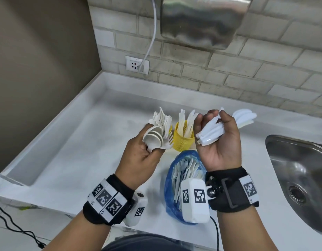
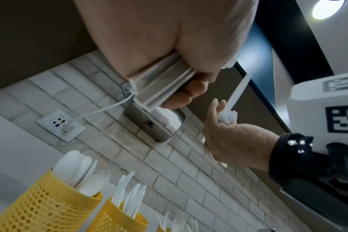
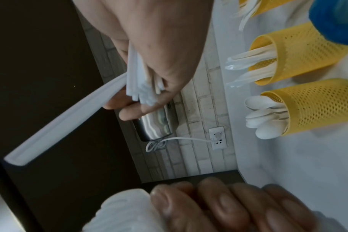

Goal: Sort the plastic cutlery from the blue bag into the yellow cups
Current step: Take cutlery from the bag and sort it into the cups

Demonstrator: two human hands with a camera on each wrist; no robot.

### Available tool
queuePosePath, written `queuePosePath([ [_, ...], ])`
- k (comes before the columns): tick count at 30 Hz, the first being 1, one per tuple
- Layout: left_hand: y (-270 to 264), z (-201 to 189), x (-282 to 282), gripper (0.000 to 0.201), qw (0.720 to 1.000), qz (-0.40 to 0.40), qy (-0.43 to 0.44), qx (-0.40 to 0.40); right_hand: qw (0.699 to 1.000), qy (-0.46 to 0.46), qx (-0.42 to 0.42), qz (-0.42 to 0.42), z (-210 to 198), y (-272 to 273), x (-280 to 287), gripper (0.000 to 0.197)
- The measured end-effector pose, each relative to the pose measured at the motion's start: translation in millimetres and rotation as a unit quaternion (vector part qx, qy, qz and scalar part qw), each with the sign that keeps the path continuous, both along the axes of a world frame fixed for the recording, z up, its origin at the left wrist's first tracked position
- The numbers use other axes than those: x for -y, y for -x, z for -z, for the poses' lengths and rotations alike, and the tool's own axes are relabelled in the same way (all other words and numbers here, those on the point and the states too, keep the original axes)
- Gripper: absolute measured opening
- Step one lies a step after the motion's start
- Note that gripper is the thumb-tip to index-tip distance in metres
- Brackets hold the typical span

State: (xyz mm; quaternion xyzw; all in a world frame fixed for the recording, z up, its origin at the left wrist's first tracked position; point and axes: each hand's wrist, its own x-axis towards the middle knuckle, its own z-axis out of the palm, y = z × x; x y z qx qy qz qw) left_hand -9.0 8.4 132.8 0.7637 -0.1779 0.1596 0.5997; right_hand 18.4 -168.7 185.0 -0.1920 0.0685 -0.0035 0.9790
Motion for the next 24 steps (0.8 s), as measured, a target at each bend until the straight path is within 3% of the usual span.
queuePosePath([
  [4,0.8,-0.7,4.8,0.026,0.990,0.058,0.106,-0.068,1.000,-0.006,-0.012,-0.012,10.0,-4.1,16.3,0.035],
  [7,2.4,-1.7,8.6,0.020,0.974,0.113,0.173,-0.092,0.995,-0.012,0.030,-0.099,25.1,-7.0,26.8,0.035],
  [9,3.5,-4.2,12.7,0.019,0.963,0.136,0.209,-0.100,0.994,0.004,0.049,-0.098,30.7,-5.5,31.0,0.040],
  [14,6.4,-9.1,28.2,0.027,0.955,0.146,0.225,-0.124,0.998,0.035,-0.002,-0.044,24.7,0.1,34.8,0.009],
  [19,5.1,-11.5,44.4,0.037,0.944,0.124,0.237,-0.195,0.996,0.082,-0.032,0.005,26.3,1.0,48.8,0.010],
  [24,1.8,-5.4,58.3,0.034,0.915,0.051,0.265,-0.299,0.979,0.177,0.049,0.093,21.2,5.1,57.8,0.009],
])
